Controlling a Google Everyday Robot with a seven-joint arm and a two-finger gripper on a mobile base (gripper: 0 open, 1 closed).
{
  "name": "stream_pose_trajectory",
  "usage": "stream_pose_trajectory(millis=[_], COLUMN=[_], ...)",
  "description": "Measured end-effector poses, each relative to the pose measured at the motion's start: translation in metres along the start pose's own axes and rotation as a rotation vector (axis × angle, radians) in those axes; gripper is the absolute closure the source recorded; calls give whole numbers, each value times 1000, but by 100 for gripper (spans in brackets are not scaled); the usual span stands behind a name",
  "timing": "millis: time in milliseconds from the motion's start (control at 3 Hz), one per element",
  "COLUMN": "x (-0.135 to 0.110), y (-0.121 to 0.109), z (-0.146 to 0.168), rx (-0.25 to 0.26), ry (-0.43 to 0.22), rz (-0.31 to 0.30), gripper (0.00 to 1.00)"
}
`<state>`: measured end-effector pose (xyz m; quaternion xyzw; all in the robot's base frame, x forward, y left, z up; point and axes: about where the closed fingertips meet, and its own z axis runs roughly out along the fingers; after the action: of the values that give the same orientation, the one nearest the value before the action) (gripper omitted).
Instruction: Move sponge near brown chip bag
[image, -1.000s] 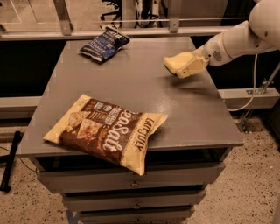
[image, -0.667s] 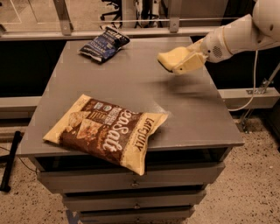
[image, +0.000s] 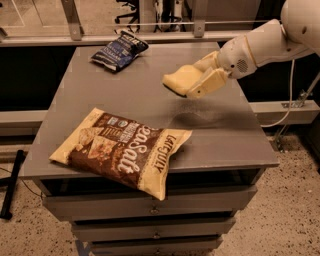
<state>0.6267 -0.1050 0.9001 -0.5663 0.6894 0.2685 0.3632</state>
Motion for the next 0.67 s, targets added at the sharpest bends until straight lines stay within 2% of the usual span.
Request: stream_pose_trajectory(millis=[333,667], x=[-4,2], y=[41,64], z=[22,36], rx=[-139,-219], ry=[-16,-7], rz=[-56,-87], gripper=[83,60])
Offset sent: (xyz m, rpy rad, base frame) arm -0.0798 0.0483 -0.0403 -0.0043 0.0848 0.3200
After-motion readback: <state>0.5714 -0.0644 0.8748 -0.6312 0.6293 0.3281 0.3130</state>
